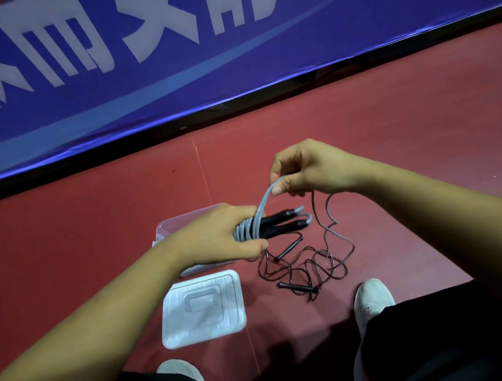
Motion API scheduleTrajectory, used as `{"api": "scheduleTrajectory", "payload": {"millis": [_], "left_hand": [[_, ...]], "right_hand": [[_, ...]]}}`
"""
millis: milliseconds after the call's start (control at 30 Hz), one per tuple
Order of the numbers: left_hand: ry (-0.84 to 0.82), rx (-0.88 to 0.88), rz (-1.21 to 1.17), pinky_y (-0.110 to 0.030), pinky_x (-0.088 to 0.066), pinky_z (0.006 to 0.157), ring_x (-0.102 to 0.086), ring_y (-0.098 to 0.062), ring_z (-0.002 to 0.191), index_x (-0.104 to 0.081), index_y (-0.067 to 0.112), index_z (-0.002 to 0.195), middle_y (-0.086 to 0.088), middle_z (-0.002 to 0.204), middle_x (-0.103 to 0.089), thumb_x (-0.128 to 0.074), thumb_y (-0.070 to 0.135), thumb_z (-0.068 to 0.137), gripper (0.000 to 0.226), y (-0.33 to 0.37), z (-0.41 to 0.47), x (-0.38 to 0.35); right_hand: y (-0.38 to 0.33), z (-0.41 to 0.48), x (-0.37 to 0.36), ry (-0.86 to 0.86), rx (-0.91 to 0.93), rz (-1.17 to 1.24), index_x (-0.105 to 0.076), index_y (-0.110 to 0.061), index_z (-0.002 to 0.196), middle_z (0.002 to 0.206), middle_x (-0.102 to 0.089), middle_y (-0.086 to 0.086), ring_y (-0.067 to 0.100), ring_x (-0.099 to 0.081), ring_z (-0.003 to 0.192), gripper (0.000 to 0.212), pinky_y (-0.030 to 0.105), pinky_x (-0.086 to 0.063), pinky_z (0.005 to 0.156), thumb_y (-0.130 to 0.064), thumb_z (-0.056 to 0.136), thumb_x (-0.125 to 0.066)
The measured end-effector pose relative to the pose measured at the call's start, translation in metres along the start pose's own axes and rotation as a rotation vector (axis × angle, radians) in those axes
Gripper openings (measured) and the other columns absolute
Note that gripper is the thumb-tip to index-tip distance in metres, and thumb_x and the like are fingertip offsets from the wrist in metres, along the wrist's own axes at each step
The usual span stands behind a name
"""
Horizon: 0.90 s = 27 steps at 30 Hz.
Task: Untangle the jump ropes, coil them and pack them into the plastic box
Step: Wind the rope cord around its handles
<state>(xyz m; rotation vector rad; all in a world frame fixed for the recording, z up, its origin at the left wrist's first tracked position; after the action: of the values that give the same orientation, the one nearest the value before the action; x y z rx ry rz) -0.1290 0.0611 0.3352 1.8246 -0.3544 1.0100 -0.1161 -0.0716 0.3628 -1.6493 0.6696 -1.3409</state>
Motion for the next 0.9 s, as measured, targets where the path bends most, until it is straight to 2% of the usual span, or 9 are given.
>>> {"api": "scheduleTrajectory", "payload": {"millis": [67,133,200,300,400,600,733,800,900], "left_hand": [[0.079,0.033,-0.244,-0.031,-0.048,0.057,-0.058,-0.018,0.059,-0.050,0.027,0.098,-0.003,0.075,-0.065,-0.073,0.029,0.082,0.028,-0.001,-0.002,0.008],[0.108,0.039,-0.538,-0.036,-0.048,0.056,-0.057,-0.027,0.061,-0.045,0.028,0.116,-0.010,0.082,-0.071,-0.072,0.025,0.084,0.041,-0.002,-0.003,0.013],[0.132,0.010,-0.802,-0.032,-0.045,0.050,-0.052,-0.026,0.053,-0.043,0.036,0.128,-0.021,0.089,-0.070,-0.066,0.019,0.086,0.051,-0.003,-0.002,0.018],[0.224,0.022,-1.040,-0.025,-0.041,0.043,-0.049,-0.023,0.044,-0.053,0.032,0.129,-0.026,0.085,-0.065,-0.056,0.016,0.087,0.045,-0.008,0.000,0.025],[0.301,0.087,-1.170,-0.024,-0.034,0.041,-0.048,-0.023,0.042,-0.055,0.016,0.123,-0.021,0.079,-0.062,-0.053,0.020,0.086,0.037,-0.018,0.000,0.027],[0.441,0.210,-1.131,-0.024,-0.039,0.042,-0.049,-0.023,0.043,-0.055,0.007,0.110,-0.012,0.078,-0.064,-0.057,0.019,0.090,0.024,-0.040,-0.006,0.041],[0.557,0.333,-1.053,-0.024,-0.042,0.040,-0.050,-0.023,0.042,-0.050,0.006,0.098,-0.011,0.079,-0.065,-0.058,0.013,0.095,0.011,-0.061,-0.011,0.050],[0.564,0.409,-0.941,-0.024,-0.043,0.039,-0.052,-0.023,0.043,-0.052,0.007,0.094,-0.012,0.081,-0.066,-0.062,0.012,0.094,0.011,-0.069,-0.013,0.051],[0.534,0.521,-0.579,-0.022,-0.042,0.037,-0.058,-0.022,0.045,-0.055,0.012,0.098,-0.012,0.073,-0.066,-0.069,0.014,0.090,0.017,-0.078,-0.016,0.052]], "right_hand": [[0.009,0.000,0.001,0.012,-0.022,0.004,-0.071,-0.012,0.082,0.062,-0.061,0.005,0.017,-0.051,0.056,0.006,0.027,-0.042,0.055,-0.008,0.087,-0.071],[0.018,-0.001,0.002,0.016,-0.060,-0.007,-0.072,-0.019,0.079,0.060,-0.060,0.001,0.019,-0.054,0.056,0.021,0.030,-0.042,0.057,-0.003,0.090,-0.064],[0.023,-0.003,-0.001,-0.019,-0.099,-0.001,-0.075,-0.017,0.088,0.057,-0.057,-0.002,0.019,-0.056,0.056,0.012,0.033,-0.045,0.059,-0.013,0.093,-0.064],[0.023,-0.003,-0.006,-0.057,-0.114,0.011,-0.072,-0.009,0.103,0.059,-0.050,0.001,0.021,-0.056,0.058,0.018,0.033,-0.049,0.061,-0.021,0.096,-0.060],[0.019,-0.006,-0.008,-0.068,-0.120,0.027,-0.071,-0.011,0.104,0.059,-0.045,-0.003,0.020,-0.053,0.058,0.020,0.033,-0.048,0.059,-0.024,0.099,-0.057],[0.012,-0.011,0.004,-0.041,-0.150,-0.161,-0.070,-0.018,0.088,0.055,-0.051,-0.004,0.012,-0.047,0.050,0.015,0.025,-0.041,0.051,-0.030,0.095,-0.064],[0.001,-0.013,0.007,-0.016,-0.121,-0.269,-0.071,-0.022,0.092,0.052,-0.054,-0.007,0.006,-0.049,0.048,0.015,0.015,-0.039,0.048,-0.034,0.095,-0.062],[-0.012,-0.011,0.007,0.012,-0.047,-0.359,-0.070,-0.023,0.090,0.061,-0.058,-0.006,0.006,-0.049,0.053,0.013,0.017,-0.038,0.050,-0.034,0.094,-0.064],[-0.036,-0.012,-0.002,0.028,0.104,-0.496,-0.073,-0.020,0.090,0.064,-0.058,-0.008,0.001,-0.051,0.056,0.011,0.012,-0.034,0.052,-0.028,0.092,-0.066]]}}
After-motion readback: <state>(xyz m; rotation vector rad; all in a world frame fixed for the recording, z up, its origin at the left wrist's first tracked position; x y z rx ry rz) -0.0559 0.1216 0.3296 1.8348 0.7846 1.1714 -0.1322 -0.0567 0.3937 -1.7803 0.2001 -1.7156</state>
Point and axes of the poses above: each hand's wrist, its own z-axis towards the middle knuckle, its own x-axis out of the back of the hand, y = z × x, the point moved 9 cm from there along z, towards the middle knuckle
